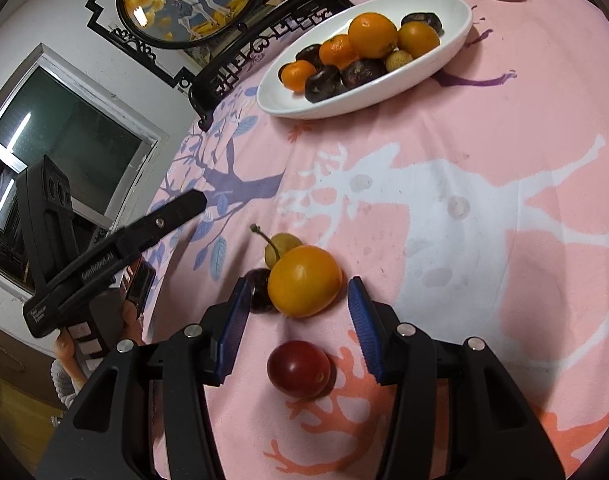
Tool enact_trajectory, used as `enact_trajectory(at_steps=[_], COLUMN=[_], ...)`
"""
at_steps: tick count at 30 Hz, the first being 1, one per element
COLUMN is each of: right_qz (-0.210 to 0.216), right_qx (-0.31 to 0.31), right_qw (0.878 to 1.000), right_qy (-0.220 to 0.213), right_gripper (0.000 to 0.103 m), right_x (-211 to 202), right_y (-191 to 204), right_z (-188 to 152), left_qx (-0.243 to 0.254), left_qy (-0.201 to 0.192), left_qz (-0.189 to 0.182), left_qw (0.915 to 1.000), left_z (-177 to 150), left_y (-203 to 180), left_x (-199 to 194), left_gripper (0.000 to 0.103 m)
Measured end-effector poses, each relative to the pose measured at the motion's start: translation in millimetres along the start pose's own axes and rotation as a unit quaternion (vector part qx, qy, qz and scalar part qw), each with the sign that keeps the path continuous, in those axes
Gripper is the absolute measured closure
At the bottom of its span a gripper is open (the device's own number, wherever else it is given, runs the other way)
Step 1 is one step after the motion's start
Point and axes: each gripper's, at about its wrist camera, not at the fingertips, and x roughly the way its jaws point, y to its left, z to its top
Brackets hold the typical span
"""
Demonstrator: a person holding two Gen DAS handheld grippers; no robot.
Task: Organize fruits
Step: 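Grasp a dark red cherry with the left tool while the right tool grasps another orange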
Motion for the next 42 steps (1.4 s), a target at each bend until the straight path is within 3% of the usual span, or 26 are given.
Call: enact_trajectory(at_steps=[3, 7, 11, 15, 22, 30, 42], right_qz=[0.004, -0.008, -0.010, -0.002, 0.003, 0.007, 0.007], right_qx=[0.006, -0.007, -0.006, 0.032, 0.090, 0.096, 0.094], right_qw=[1.000, 1.000, 1.000, 0.999, 0.994, 0.994, 0.994], right_qy=[-0.004, -0.006, -0.011, -0.043, -0.057, -0.055, -0.049], right_gripper=[0.053, 0.063, 0.064, 0.064, 0.064, 0.064, 0.064], right_x=[1.4, 2.9, -0.1, -18.9, -29.6, -30.5, -29.4], right_y=[-2.1, 1.1, -0.2, -18.2, -44.7, -46.8, -46.1], right_z=[1.1, -0.4, 0.9, 9.2, 14.5, 15.5, 14.6], left_qx=[0.011, 0.022, 0.024, 0.035, 0.114, 0.152, 0.226], left_qy=[0.000, 0.001, 0.000, -0.003, 0.004, 0.027, 0.037], left_qz=[0.000, 0.002, -0.001, -0.021, -0.068, -0.089, -0.089], left_qw=[0.9999, 0.9998, 0.9997, 0.9992, 0.9912, 0.9839, 0.9694], left_z=[-1.2, -2.5, -3.0, -4.6, -24.6, -37.9, -59.9], left_y=[-5.2, -9.6, -10.5, -14.9, -47.5, -65.6, -91.5], left_x=[-0.4, 0.1, -1.0, -5.4, -11.8, -5.9, 0.2], left_gripper=[0.014, 0.014, 0.014, 0.014, 0.014, 0.015, 0.067])
